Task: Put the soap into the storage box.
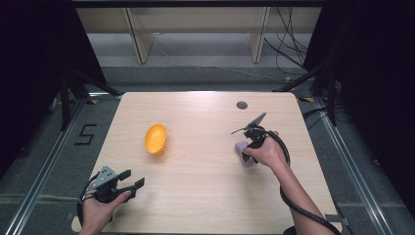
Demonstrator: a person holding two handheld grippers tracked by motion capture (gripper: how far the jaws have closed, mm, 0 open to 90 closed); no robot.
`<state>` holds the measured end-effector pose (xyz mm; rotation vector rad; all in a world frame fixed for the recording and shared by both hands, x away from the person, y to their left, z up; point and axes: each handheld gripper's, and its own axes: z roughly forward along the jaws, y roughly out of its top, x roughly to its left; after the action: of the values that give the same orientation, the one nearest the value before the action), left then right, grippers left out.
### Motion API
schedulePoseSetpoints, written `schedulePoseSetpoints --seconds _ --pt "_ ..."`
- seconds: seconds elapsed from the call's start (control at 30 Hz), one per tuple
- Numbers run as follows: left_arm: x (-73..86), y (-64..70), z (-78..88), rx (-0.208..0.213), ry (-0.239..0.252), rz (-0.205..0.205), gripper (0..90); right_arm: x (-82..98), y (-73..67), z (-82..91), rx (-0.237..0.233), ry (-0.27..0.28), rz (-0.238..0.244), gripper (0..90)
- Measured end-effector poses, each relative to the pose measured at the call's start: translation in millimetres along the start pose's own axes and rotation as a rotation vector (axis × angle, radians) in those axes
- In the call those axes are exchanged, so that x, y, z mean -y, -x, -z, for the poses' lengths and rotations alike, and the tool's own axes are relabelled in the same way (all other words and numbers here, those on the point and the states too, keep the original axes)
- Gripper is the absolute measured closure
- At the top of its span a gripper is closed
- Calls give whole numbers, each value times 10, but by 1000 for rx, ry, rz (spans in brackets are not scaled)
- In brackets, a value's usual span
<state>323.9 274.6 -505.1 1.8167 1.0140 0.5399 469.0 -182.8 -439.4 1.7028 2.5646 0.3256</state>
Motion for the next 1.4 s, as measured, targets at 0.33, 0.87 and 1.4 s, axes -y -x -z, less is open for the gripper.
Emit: schedulePoseSetpoints --seconds 0.33,0.87,1.4 --pt "11 34 1 -5 2 56 324 -138 -20 -45 14 -34 -2 435" --pt "11 27 -1 4 1 48 324 -318 8 -153 22 -64 -6 409" --pt "9 26 6 -1 0 47 324 -454 -6 -285 31 -111 -20 421"
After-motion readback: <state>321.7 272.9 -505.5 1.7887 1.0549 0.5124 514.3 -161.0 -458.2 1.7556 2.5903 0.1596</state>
